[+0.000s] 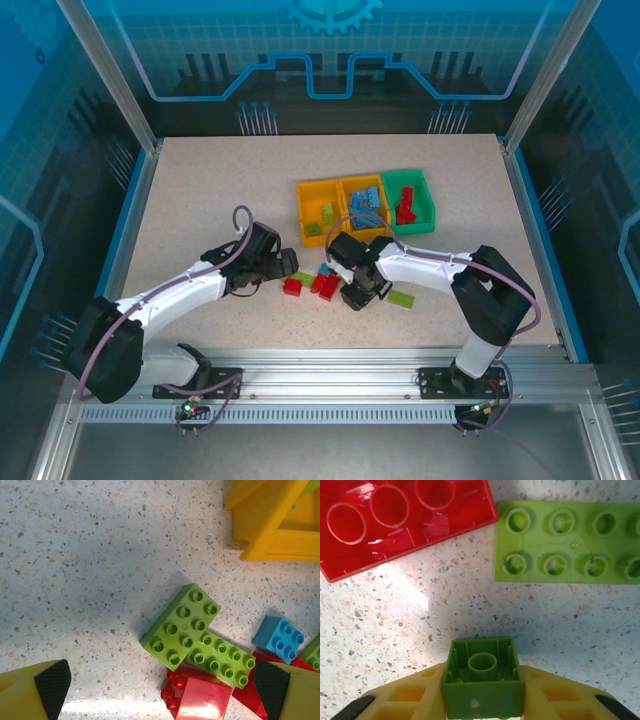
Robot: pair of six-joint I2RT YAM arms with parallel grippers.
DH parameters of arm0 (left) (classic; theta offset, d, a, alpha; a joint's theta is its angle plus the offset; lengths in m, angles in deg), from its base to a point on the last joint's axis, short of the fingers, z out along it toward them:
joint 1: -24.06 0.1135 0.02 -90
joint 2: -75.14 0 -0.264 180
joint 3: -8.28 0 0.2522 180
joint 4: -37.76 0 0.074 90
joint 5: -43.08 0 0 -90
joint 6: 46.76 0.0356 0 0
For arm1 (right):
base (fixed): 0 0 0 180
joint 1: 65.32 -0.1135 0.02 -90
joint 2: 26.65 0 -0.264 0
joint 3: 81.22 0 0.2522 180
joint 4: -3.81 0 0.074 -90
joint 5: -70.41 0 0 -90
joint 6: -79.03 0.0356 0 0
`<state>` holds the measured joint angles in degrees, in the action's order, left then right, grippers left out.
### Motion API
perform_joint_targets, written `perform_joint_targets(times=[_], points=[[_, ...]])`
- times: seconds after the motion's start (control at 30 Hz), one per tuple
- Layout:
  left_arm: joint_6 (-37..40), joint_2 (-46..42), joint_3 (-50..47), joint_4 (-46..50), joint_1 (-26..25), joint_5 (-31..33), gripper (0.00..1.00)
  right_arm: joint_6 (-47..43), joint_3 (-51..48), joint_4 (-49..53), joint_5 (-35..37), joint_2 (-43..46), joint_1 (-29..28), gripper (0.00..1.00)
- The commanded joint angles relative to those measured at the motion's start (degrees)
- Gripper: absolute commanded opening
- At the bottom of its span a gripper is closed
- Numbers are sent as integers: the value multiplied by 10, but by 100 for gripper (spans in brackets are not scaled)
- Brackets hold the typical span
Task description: Sort the legos into containers by color
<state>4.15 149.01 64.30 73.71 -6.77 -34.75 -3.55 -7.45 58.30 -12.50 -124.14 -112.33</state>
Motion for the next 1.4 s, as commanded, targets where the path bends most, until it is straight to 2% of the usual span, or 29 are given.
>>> perform_joint_targets(times=[0.0,0.17,0.33,0.43,0.63,0.87,0.9,1.0,1.1,1.17,1.37], points=[[-7,-7,-8,1,7,-10,99,-2,31,9,-8,26,-6,36],[-4,-7,-7,0,7,-11,99,14,85,-22,-47,48,37,35],[8,2,-3,6,7,-11,99,96,141,-96,-77,27,91,33],[12,5,-4,4,7,-14,99,113,202,-96,-39,-25,98,32],[15,11,-2,-1,7,-17,99,130,340,-63,-33,-148,111,32],[15,47,11,-11,7,-35,99,134,441,-23,-20,-237,123,36],[20,54,14,-14,7,-39,99,135,447,-21,-20,-243,124,38],[37,81,32,-14,8,-43,99,134,456,-20,-22,-248,125,52],[52,108,51,-11,7,-43,99,134,456,-18,-34,-238,125,59],[60,123,62,-11,7,-39,99,135,452,-13,-37,-222,125,70],[95,165,98,-5,8,-35,97,141,380,-27,-37,-136,126,79]])
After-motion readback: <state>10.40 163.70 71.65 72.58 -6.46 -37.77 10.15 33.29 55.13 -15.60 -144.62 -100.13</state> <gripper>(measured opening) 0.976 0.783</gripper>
